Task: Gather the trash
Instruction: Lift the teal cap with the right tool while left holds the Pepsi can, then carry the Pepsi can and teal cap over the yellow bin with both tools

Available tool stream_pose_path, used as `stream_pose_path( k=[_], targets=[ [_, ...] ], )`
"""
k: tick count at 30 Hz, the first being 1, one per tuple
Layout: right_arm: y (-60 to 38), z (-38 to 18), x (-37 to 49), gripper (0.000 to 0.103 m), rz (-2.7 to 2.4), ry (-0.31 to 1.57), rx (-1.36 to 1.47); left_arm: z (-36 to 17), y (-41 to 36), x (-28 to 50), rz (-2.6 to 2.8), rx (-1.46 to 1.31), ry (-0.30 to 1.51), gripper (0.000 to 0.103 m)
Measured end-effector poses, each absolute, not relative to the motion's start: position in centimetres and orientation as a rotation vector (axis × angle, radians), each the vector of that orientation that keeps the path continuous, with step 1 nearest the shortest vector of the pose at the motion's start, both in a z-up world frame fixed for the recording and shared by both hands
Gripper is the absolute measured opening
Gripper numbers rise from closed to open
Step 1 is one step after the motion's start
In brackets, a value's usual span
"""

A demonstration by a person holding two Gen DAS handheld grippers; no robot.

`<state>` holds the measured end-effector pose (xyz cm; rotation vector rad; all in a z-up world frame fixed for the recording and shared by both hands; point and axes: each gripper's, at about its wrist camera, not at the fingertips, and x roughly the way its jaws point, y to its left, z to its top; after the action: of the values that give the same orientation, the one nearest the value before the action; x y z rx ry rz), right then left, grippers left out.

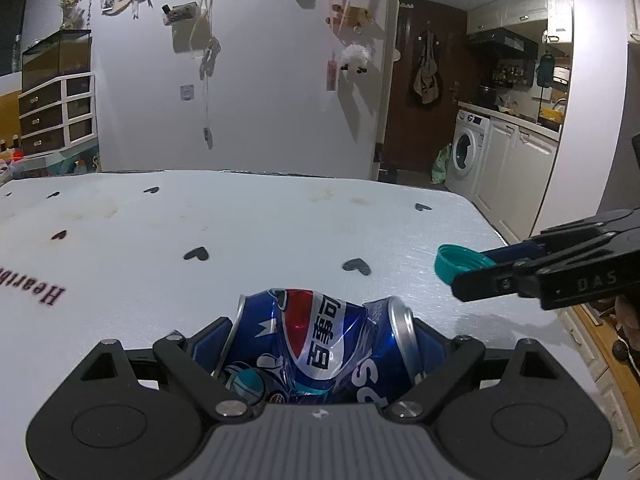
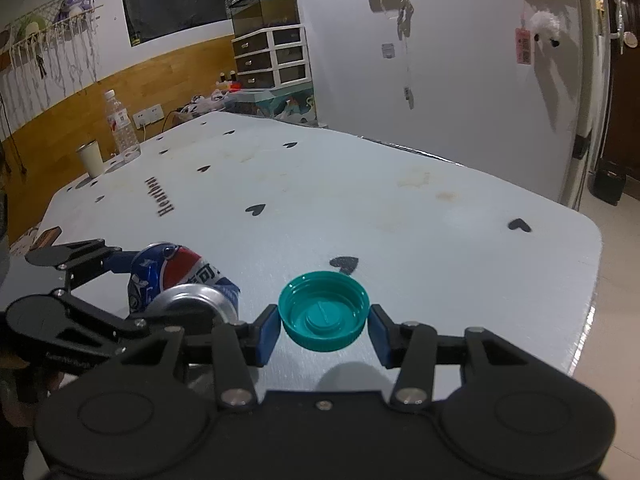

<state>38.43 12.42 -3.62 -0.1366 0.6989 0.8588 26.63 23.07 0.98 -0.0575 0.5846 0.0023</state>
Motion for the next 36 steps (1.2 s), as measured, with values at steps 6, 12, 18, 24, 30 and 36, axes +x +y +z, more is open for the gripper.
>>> stream_pose_path(
  k=[6,12,18,24,30,36],
  targets=[
    [9.8,-3.0,37.0,0.049,0.823,0.682,-0.13,1.9,21.5,26.2,0.01,-0.088,0.565,0.092],
    [6.0,-2.1,35.4,0.049,0.771,0.66,-0.111,3.6,18.3,25.4,-0.023,-0.062,0.549,0.092],
    [1.9,-1.1,33.6,0.048,0.714,0.635,-0.094,5.5,14.1,24.9,-0.068,-0.009,0.549,0.092],
    [-2.7,0.0,31.6,0.048,0.657,0.607,-0.075,6.5,9.6,24.5,-0.119,0.025,0.551,0.091],
    [-7.4,0.7,29.7,0.048,0.592,0.585,-0.062,6.8,4.5,24.4,-0.186,0.051,0.558,0.091],
    [-12.5,0.8,28.0,0.048,0.511,0.575,-0.051,6.4,-0.7,24.8,-0.262,0.06,0.572,0.091]
  ],
)
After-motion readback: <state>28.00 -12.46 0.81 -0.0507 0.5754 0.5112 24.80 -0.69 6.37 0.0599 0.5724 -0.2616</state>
